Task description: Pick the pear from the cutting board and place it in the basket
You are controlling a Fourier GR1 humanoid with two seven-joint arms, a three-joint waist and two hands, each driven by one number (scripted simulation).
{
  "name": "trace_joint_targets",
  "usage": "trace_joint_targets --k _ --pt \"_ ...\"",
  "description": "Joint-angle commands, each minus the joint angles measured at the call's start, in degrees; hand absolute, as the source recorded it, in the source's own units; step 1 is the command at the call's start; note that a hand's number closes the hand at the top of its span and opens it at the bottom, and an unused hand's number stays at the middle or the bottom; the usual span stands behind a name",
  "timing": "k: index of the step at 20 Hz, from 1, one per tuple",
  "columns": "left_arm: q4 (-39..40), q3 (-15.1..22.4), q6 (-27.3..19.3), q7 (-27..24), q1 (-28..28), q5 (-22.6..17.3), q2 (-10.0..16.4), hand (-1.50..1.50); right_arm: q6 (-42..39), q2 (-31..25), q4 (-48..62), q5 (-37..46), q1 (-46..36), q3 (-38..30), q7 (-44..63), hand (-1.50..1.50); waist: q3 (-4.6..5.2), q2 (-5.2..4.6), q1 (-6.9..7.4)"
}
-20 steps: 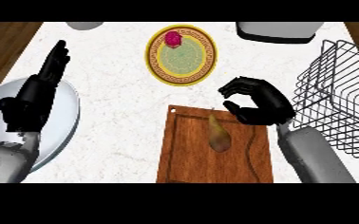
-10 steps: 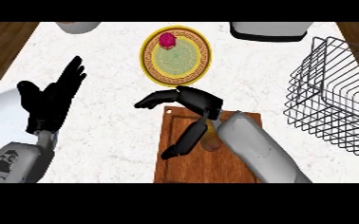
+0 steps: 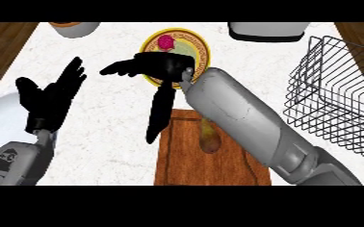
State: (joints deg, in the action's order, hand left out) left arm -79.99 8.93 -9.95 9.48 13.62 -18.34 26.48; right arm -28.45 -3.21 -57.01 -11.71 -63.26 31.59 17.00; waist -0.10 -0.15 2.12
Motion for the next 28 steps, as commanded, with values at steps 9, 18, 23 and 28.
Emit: trace_joint_targets --k 9,18,23,28 --pt "3.7 -1.4 1.3 -0.5 2.3 -0.3 -1.1 0.00 -21.9 -7.0 23.1 6.6 -24.2 0.8 6.0 -1.50 0.27 -1.10 1.04" --pt "0.7 -1.9 2.1 0.6 0.1 -0.1 -0.3 0.00 -38.9 -11.0 33.9 5.2 -26.3 -1.6 -1.8 -1.50 0.16 -0.83 1.11" --pt "2.4 -3.0 2.9 0.0 0.1 0.7 0.2 0.00 -36.6 -11.9 37.5 6.1 -26.7 -4.1 -5.8 -1.50 0.15 -0.74 0.67" --pt "1.5 -3.9 3.6 -3.1 -4.7 1.4 -0.4 0.00 -33.2 -12.0 33.3 7.6 -20.1 -5.1 -8.4 -1.50 0.12 0.05 -1.01"
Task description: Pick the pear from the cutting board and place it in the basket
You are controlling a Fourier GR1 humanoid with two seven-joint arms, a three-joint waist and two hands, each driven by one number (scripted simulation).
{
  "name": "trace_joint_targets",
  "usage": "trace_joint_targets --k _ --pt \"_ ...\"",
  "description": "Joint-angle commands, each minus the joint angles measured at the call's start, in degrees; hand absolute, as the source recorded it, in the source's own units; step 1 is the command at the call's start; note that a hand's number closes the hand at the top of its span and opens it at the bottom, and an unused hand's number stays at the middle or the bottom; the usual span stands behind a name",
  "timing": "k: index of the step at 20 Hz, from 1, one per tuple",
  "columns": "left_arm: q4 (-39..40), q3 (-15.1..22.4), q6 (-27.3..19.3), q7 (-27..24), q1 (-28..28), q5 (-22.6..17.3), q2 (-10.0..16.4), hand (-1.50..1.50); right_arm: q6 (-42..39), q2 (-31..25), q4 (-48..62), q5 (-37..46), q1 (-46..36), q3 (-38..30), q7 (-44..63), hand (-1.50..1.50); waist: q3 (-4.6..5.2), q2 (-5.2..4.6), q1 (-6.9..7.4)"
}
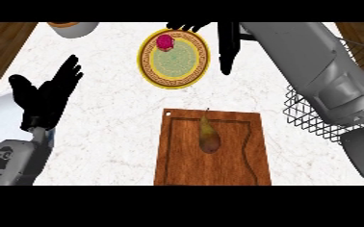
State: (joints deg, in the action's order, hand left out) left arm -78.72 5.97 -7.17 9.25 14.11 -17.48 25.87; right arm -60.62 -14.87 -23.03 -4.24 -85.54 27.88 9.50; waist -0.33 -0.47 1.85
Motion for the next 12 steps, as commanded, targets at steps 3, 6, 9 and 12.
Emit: trace_joint_targets --k 3,6,9,12 --pt "0.0 -0.8 -0.8 0.2 -1.5 1.7 -0.4 0.00 3.2 -1.4 -4.3 6.5 8.7 2.0 -8.5 -1.50 0.30 -0.09 -0.35" --pt "2.8 -2.8 0.0 0.7 1.2 1.2 -0.3 0.00 4.9 -0.9 -7.7 7.2 12.7 1.2 -9.3 -1.50 0.31 0.24 -1.63" --pt "-0.7 -1.1 -1.1 0.9 -2.2 2.5 -2.1 0.00 12.1 2.2 -7.7 10.1 16.1 1.2 -10.5 -1.50 0.31 0.24 -0.95" --pt "1.9 -3.9 1.7 0.8 -1.2 1.6 0.7 0.00 16.6 4.2 -11.1 12.3 23.1 2.8 -11.9 -1.50 0.32 0.41 -1.66"
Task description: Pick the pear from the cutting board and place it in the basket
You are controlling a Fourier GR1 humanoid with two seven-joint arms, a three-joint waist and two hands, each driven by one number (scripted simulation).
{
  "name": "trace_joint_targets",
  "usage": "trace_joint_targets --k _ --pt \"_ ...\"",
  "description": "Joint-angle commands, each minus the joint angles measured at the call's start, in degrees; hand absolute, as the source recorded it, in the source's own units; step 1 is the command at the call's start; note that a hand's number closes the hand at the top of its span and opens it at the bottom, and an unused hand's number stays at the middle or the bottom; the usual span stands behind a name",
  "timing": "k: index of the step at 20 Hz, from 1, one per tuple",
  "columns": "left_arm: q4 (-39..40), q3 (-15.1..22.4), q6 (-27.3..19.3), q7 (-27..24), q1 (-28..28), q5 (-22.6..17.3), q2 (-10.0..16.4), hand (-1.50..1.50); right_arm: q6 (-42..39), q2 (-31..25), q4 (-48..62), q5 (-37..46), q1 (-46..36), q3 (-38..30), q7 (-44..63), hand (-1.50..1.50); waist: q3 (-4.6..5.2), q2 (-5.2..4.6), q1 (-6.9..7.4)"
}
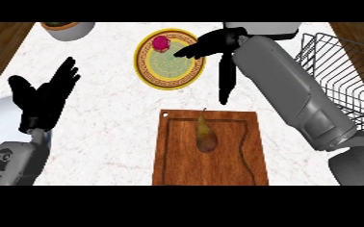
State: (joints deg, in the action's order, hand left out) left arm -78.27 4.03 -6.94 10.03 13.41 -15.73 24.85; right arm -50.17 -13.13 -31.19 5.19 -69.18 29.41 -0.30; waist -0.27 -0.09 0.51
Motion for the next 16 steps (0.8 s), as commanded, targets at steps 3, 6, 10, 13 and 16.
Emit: trace_joint_targets --k 3,6,10,13,16 --pt "2.5 -1.5 0.9 -1.1 0.7 1.6 -0.4 0.00 5.1 2.9 -3.4 1.0 7.5 -2.7 1.1 -1.50 0.28 0.09 -0.58" --pt "-2.3 -1.1 0.2 2.7 -1.1 1.6 -0.2 0.00 10.9 8.1 -1.0 3.6 10.0 -2.0 1.1 -1.50 0.25 0.02 0.26" --pt "-2.5 -1.9 1.4 1.5 -3.1 2.2 -1.3 0.00 6.1 6.5 -4.3 7.5 11.3 -0.8 1.7 -1.50 0.26 0.13 0.02" --pt "1.1 -3.8 3.3 0.2 -1.0 1.9 -0.5 0.00 7.4 7.1 -4.9 11.4 15.9 2.3 -0.8 -1.50 0.27 0.05 -0.32" --pt "-0.6 -1.9 2.0 1.7 0.1 3.8 -2.5 0.00 6.3 7.1 2.4 14.8 11.4 1.9 -4.7 -1.50 0.25 -0.24 0.48"
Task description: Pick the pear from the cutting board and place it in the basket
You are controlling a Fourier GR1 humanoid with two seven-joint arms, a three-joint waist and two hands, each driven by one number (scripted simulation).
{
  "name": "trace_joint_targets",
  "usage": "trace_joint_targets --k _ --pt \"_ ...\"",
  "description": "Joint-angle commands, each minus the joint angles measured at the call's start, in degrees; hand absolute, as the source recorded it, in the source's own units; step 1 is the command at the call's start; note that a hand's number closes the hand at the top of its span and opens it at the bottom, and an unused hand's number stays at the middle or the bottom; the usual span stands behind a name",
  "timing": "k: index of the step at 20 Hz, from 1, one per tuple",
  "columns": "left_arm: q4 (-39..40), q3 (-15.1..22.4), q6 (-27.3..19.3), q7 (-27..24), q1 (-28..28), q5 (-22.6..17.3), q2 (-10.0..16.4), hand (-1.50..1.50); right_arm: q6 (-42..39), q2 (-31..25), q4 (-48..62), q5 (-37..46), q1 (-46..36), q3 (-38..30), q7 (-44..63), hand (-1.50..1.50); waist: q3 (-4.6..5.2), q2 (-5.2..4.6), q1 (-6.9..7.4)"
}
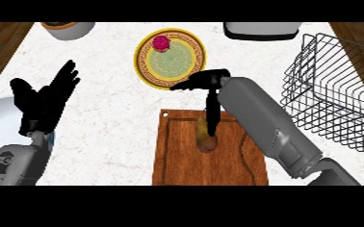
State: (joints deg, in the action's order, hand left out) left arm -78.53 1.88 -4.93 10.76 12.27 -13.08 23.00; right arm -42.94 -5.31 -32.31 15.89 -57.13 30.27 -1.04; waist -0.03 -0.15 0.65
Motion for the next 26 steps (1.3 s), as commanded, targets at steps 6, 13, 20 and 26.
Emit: trace_joint_targets --k 6,13,20,26 --pt "1.0 -1.9 2.0 -1.2 -1.3 1.4 -1.3 0.00 -3.1 -4.4 0.4 7.8 2.5 0.2 -8.7 -1.50 0.02 -0.02 -0.06" --pt "1.1 -4.3 3.2 0.0 0.5 2.4 -1.1 0.00 -6.2 -1.3 -3.4 8.3 6.1 -3.7 -6.2 -1.50 0.02 0.15 -0.48" --pt "-3.2 -5.3 2.7 1.1 -3.4 3.7 -2.5 0.00 -11.3 -2.2 -12.8 8.6 9.7 -6.9 -2.5 -1.50 0.04 0.35 -0.76" --pt "-5.2 -5.1 2.8 5.9 0.2 4.3 -3.3 0.00 -4.8 -2.5 -7.6 16.6 9.7 -4.9 -9.4 -1.50 0.00 0.15 -0.17"
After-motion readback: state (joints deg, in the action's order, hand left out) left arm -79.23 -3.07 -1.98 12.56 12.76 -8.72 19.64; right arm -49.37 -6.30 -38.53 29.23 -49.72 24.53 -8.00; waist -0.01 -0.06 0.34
